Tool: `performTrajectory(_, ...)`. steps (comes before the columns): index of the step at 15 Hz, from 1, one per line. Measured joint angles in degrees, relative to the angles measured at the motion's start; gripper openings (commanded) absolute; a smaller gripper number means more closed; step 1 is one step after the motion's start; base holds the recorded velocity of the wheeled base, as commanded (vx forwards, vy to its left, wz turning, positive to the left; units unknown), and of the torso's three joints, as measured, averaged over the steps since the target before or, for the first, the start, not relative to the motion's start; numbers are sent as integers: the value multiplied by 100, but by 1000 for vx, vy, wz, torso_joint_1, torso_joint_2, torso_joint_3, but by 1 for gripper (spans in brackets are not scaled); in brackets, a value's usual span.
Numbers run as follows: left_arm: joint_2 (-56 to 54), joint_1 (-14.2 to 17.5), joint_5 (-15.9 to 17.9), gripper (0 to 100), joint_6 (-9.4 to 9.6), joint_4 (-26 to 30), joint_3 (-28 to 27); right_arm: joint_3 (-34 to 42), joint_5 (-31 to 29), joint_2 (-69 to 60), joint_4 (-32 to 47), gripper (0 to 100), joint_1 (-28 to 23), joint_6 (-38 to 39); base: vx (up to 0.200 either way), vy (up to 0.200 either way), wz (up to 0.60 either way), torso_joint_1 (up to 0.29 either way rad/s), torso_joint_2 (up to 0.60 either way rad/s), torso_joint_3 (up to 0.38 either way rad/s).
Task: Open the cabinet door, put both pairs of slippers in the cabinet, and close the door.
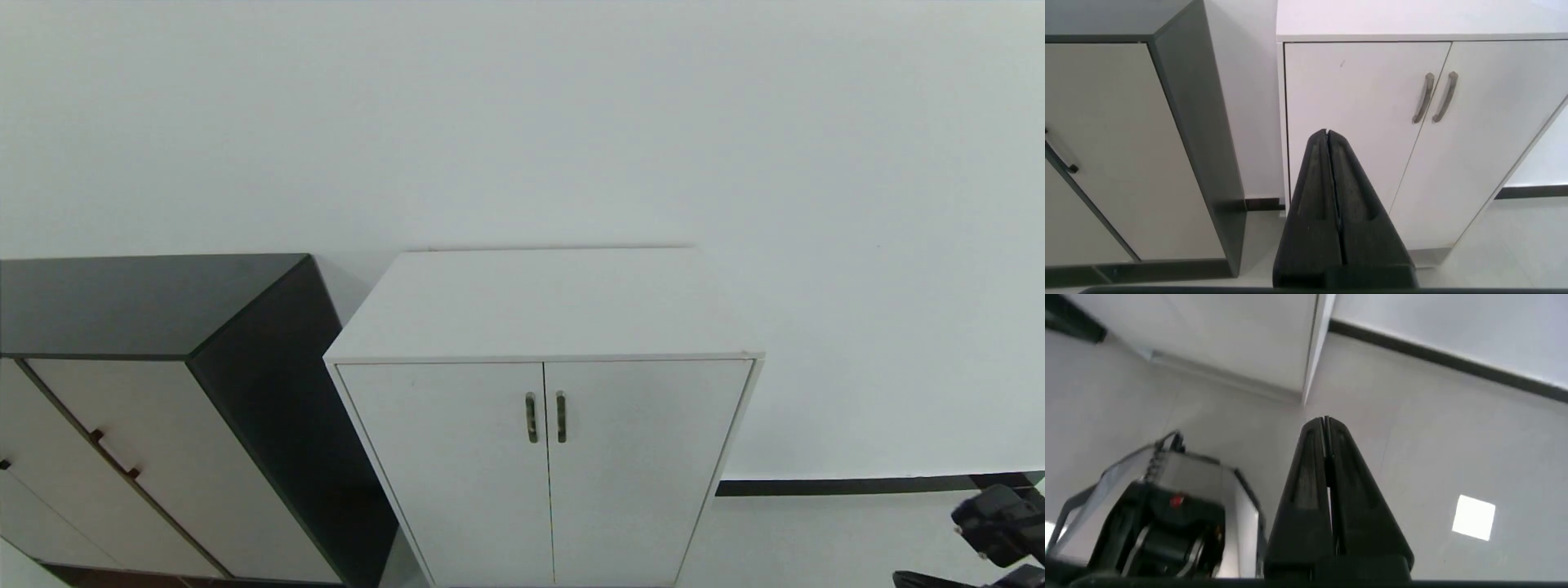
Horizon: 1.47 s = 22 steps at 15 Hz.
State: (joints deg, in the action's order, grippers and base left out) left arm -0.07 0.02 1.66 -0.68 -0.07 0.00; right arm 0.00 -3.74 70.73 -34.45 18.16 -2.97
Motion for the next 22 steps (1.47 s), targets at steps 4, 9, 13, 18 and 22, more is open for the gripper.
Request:
performTrajectory(4, 0, 0, 0, 0, 13, 0, 0, 0, 222, -1740, 1497, 0, -45, 9, 0, 0, 0, 0, 0, 0)
performTrajectory(9, 0, 0, 17, 0, 17, 5, 0, -21, 456, -3755, 3054, 0, 115, 134, 0, 0, 0, 0, 0, 0)
performTrajectory(13, 0, 0, 12, 0, 2, 0, 0, -10, 469, -4532, 3434, 0, 824, 307, 0, 0, 0, 0, 0, 0)
performTrajectory(18, 0, 0, 9, 0, -7, 5, 0, -7, 180, -4951, 3452, 0, -472, 268, 0, 0, 0, 0, 0, 0)
performTrajectory(22, 0, 2, 11, 0, -2, 2, 0, -2, 151, -6018, 3450, 0, -1241, 290, 0, 0, 0, 0, 0, 0)
